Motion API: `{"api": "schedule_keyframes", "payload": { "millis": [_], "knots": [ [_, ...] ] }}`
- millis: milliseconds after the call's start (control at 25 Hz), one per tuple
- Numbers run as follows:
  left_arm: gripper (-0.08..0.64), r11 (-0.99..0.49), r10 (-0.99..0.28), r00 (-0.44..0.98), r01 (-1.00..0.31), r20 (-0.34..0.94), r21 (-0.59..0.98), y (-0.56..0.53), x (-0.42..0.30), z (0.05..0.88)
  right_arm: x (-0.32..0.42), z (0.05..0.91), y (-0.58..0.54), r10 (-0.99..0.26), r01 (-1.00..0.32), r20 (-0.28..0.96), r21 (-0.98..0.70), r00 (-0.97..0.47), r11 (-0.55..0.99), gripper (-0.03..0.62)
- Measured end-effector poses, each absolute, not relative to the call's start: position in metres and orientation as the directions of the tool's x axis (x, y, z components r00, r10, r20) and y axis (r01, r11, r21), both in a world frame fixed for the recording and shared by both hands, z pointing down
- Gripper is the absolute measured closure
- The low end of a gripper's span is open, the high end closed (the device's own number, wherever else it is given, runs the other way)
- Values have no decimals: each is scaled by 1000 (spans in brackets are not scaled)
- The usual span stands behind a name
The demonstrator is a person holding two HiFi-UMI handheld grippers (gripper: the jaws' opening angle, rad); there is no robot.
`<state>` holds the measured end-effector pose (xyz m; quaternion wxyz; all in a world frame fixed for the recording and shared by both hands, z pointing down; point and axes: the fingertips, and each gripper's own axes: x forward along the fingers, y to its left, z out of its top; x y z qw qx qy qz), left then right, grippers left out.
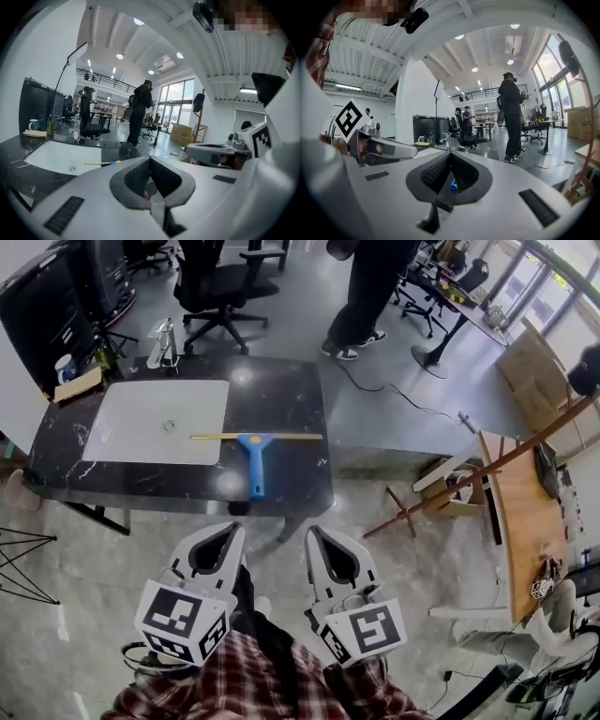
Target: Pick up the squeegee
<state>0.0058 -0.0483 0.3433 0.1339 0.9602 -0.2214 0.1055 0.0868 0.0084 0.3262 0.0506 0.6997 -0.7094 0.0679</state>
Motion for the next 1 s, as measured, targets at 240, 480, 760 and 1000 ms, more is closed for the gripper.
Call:
{"api": "schedule_keyframes", "payload": {
  "millis": [240,480,760,1000],
  "knots": [
    [551,-855,-401,873,-465,277,228,-102,36,352,119,332,-43,-982,-1000,189,-26,-15,10,581],
    [551,-862,-398,882,-454,253,225,-171,76,343,158,317,-115,-987,-1000,162,3,-8,9,581],
    [551,-878,-373,893,-428,252,216,-235,107,339,189,316,-176,-986,-1000,167,3,9,-9,581],
    [551,-863,-372,883,-442,285,244,-255,125,350,209,326,-206,-980,-999,196,-20,-29,25,581]
  ]
}}
